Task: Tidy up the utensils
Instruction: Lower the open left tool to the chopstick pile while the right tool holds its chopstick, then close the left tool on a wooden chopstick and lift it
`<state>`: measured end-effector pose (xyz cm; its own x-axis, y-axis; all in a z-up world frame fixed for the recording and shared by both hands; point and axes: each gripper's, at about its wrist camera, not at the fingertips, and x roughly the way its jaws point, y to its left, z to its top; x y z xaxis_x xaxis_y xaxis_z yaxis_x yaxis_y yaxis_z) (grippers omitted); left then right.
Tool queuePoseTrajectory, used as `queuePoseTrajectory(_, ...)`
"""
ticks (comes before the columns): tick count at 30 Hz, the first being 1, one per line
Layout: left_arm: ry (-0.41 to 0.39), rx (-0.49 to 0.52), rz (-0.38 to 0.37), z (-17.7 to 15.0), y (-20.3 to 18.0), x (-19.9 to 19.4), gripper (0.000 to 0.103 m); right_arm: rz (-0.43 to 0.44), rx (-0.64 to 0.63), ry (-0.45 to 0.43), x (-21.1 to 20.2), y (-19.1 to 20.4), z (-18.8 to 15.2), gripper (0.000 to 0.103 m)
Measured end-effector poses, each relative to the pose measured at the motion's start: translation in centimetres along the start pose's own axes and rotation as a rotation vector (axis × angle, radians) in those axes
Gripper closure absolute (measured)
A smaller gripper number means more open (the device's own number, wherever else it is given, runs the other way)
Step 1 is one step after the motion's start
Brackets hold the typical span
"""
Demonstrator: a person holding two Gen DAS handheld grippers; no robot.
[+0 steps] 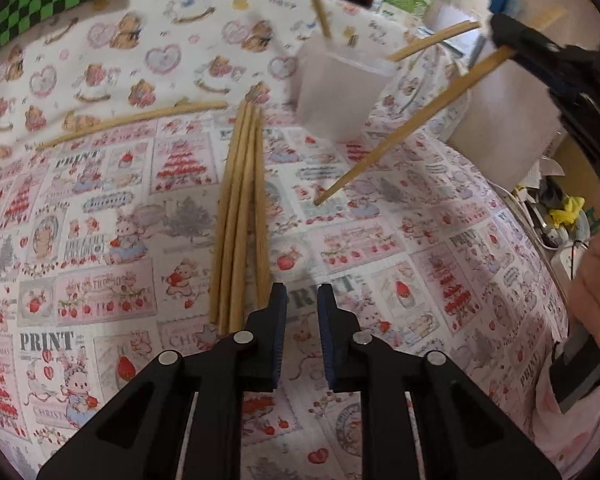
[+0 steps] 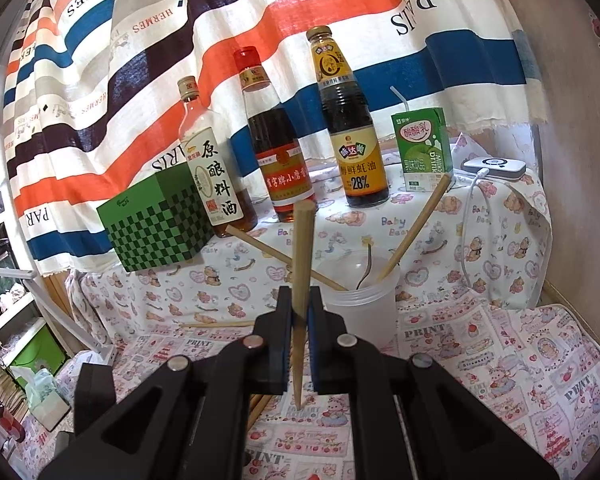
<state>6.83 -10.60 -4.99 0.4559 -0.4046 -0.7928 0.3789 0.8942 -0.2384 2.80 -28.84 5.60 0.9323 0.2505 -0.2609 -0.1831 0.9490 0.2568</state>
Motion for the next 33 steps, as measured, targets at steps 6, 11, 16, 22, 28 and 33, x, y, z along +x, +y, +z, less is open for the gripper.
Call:
queuePoseTrajectory(6, -0.005, -0.030, 0.005, 0.0, 0.6, 0.1, 0.091, -0.002, 0.003, 0.002, 0.0, -0.1, 0.1, 0.097)
queuePoseTrajectory(11, -0.019, -0.026, 0.052, 0.1, 0.7, -0.1, 0.091, -0.003, 0.002, 0.002, 0.0, -0.1, 0.1, 0.097)
queuePoseTrajectory(16, -0.023, -0.038, 0.066, 0.1, 1.2, -0.3, 0.091, -0.008, 0.006, 0.003, 0.0, -0.1, 0.0, 0.096)
queuePoseTrajectory(22, -0.076, -0.120, 0.009, 0.3, 3.4, -2.2, 0.088, -0.014, 0.014, 0.005, 0.0, -0.4, 0.0, 0.096)
queuePoseTrajectory(28, -0.053, -0.087, 0.041, 0.3, 3.2, -2.5, 0.088, -0.016, 0.013, 0.005, -0.1, -0.4, 0.0, 0.096)
queuePoseTrajectory(33, -0.023, -0.073, 0.084, 0.1, 2.7, -1.6, 0.088, -0.017, 0.013, 0.006, -0.1, -0.4, 0.0, 0.096)
